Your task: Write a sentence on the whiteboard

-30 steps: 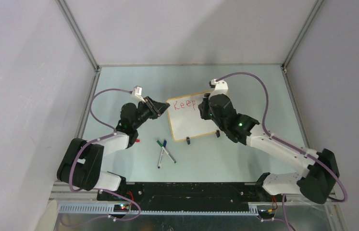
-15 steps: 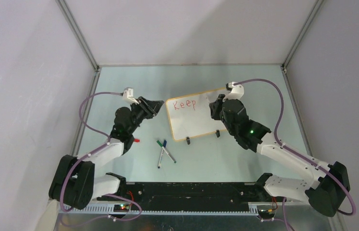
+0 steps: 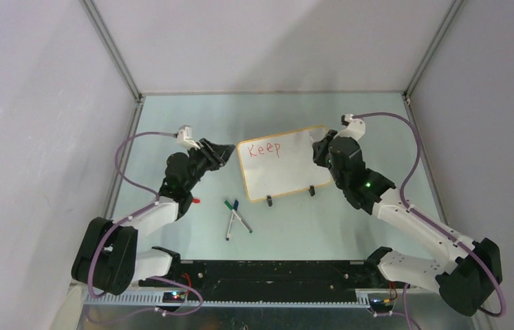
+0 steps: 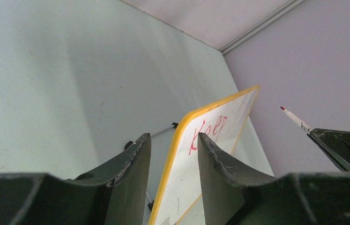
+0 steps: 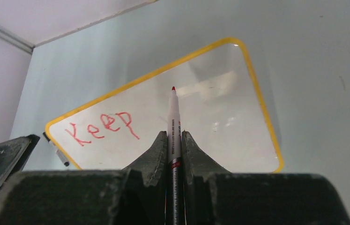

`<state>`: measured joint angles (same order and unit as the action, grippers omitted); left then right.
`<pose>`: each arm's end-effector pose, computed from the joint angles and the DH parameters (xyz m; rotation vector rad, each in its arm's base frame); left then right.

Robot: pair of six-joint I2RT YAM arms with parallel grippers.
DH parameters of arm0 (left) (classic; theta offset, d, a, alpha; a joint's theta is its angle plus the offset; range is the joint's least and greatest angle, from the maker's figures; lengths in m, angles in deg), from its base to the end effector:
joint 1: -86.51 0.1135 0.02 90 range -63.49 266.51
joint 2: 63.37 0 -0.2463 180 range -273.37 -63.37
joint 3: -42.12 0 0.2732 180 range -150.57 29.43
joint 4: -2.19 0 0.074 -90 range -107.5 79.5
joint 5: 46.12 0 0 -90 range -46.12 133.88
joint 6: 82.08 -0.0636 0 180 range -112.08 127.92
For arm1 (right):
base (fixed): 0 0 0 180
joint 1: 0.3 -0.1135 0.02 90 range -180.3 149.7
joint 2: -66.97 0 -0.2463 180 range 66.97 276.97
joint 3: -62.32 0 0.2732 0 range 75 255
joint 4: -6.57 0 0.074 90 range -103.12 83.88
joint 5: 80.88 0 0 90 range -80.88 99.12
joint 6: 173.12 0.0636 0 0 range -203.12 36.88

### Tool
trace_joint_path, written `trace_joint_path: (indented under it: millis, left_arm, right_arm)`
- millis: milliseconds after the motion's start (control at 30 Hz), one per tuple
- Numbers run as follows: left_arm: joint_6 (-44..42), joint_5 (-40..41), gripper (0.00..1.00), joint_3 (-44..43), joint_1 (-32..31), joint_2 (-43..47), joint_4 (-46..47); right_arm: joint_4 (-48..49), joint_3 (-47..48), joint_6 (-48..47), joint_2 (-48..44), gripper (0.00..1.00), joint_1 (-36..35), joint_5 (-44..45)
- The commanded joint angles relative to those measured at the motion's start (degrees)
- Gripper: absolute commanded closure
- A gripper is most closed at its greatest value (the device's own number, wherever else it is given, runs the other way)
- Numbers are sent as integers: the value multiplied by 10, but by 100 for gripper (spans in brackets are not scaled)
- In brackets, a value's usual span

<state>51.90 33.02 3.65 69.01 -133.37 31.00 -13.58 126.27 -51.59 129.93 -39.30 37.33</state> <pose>0.2872 -0.1031 0.1956 -0.2395 1.6915 -0.9683 0.2552 0.1680 0.2949 0.2097 1.8700 0.3806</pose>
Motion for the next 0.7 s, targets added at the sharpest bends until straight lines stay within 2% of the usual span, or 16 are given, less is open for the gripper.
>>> trace_joint_path:
  millis: [0, 233, 467, 667]
  left_arm:
    - [0, -19, 53, -14, 2, -24, 27]
    - [9, -40, 53, -24, 3, -47, 36]
    - [12, -52, 53, -30, 2, -58, 39]
    - [15, -63, 60, -35, 2, -67, 45]
  right_arm:
    - [-10, -15, 23, -36, 100, 33, -1]
    - [-26, -33, 47, -51, 100, 117, -44]
    - [-32, -41, 64, -26, 100, 203, -136]
    - [-28, -41, 95, 28, 100, 260, -220]
